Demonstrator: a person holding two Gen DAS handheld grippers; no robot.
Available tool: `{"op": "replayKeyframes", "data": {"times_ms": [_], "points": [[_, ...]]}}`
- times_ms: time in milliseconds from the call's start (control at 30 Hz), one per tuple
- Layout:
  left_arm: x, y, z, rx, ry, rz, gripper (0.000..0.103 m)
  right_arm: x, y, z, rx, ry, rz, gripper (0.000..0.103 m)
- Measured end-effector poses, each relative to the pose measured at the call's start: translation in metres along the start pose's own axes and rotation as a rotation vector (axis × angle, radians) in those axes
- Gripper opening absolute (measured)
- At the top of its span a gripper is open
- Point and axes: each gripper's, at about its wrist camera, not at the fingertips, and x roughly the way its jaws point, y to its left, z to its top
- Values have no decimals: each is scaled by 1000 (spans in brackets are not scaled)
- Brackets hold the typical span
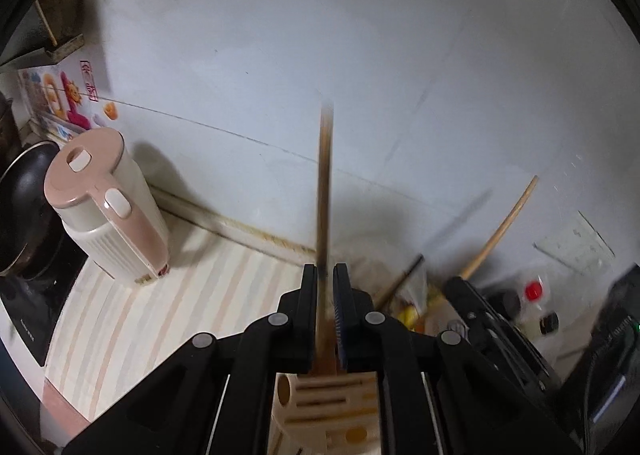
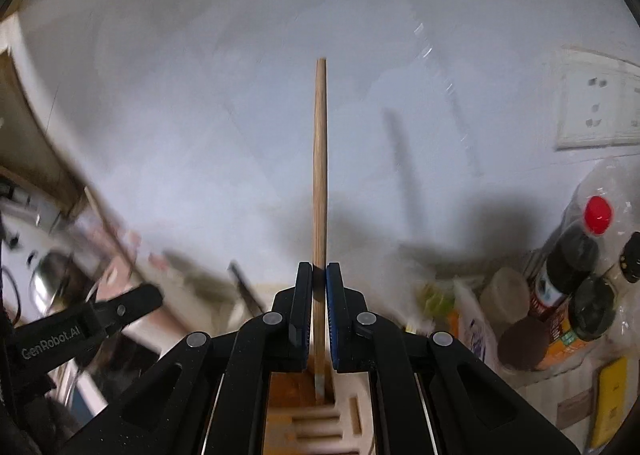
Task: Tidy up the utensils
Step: 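Carry both wooden chopsticks up and release them into the beige holder, then grasp a wooden chopstick with the left tool while the right tool grasps a black chopstick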
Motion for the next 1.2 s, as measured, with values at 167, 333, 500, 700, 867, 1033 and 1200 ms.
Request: {"op": "replayKeyframes", "data": {"times_ms": [167, 333, 500, 700, 867, 1033, 1200], "points": [[-35, 0, -4, 53, -54, 48, 65, -23, -6, -3, -3, 45, -41, 41], [-60, 13, -17, 70, -94, 90, 93, -68, -18, -11, 14, 28, -101, 53], [-67, 28, -49, 86, -90, 132, 103, -103, -28, -30, 46, 25, -162, 70], [-45, 39, -93, 151, -6, 193, 103, -116, -54, -80, 128, 66, -203, 84], [-14, 48, -139, 206, 79, 244, 103, -93, -70, -134, 163, 193, -243, 84], [26, 59, -183, 251, 207, 297, 103, -64, -80, -186, 160, 327, -289, 78], [53, 64, -220, 296, 295, 304, 103, -36, -89, -231, 172, 451, -318, 61]]}}
